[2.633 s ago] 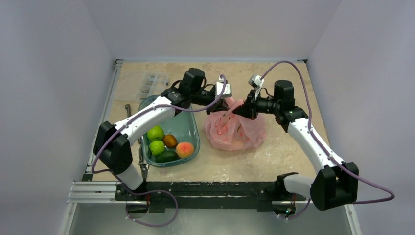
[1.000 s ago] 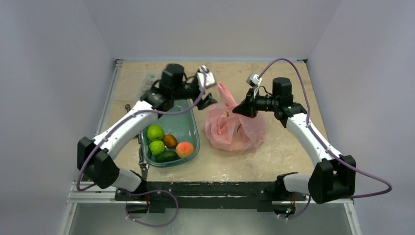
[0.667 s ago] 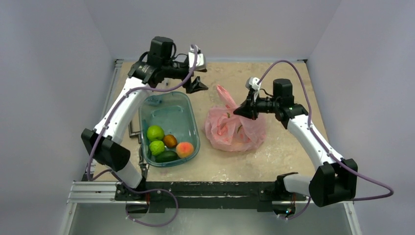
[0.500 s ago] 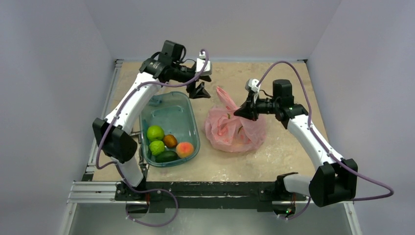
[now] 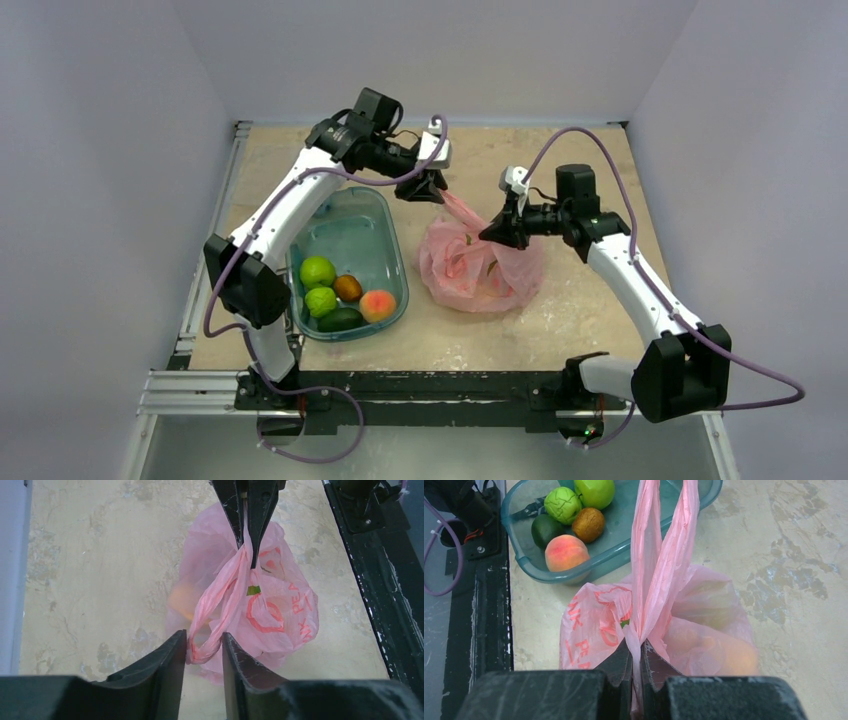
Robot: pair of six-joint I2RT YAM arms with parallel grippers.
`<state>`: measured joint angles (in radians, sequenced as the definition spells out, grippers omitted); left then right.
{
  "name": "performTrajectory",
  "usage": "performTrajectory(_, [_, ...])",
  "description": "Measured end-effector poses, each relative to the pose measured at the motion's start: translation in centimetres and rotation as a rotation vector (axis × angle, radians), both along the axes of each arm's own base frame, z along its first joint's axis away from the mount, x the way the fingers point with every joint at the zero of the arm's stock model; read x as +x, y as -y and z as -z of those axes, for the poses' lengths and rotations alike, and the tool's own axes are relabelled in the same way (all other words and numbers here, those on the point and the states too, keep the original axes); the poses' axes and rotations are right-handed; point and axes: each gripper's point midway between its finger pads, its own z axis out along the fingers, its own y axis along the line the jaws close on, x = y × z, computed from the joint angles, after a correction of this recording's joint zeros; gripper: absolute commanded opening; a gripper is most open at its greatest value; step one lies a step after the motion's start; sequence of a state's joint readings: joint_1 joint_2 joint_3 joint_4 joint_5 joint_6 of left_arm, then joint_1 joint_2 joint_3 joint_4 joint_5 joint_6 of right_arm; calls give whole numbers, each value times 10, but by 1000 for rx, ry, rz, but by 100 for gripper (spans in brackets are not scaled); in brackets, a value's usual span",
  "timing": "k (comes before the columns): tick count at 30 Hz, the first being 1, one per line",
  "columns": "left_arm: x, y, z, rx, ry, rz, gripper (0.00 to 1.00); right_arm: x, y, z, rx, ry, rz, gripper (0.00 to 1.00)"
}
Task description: Place the fake fruits into the plastic bag and tie a complex knot
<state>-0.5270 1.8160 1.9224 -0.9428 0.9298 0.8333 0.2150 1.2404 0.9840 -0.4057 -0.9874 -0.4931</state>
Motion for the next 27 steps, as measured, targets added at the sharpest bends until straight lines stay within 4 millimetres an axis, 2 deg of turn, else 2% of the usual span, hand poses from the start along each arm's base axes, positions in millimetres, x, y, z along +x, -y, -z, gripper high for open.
performTrajectory(2, [-1, 0, -2, 0, 3, 4, 27, 0, 0, 0, -1, 7, -3, 0])
performTrajectory(3, [-1, -1, -3, 0, 4, 5, 30, 0, 0, -1, -1, 10, -4, 0])
performTrajectory(6, [-2, -1, -5, 1, 14, 10, 54, 1, 0, -2, -2, 17, -6, 0])
performTrajectory(8, [-1, -2, -4, 6, 16, 9, 57, 1, 0, -2, -2, 19, -8, 0])
performTrajectory(10, [0, -3, -2, 14, 17, 2, 51, 1, 0, -2, -2, 22, -10, 0])
performTrajectory(14, [4, -3, 0, 23, 38, 0, 22, 1, -1, -2, 0, 25, -15, 0])
performTrajectory(16, [5, -3, 1, 24, 42, 2, 3, 0, -1, -2, 0, 25, -16, 0])
performTrajectory(17, [5, -2, 1, 23, 45, 3, 0, 0, -1, -2, 0, 25, -16, 0])
performTrajectory(23, [3, -1, -1, 9, 19, -4, 0, 3, 0, -3, -1, 27, -3, 0])
performTrajectory(27, [1, 4, -16, -26, -44, -69, 0, 14, 0, -3, 11, 20, 53, 0])
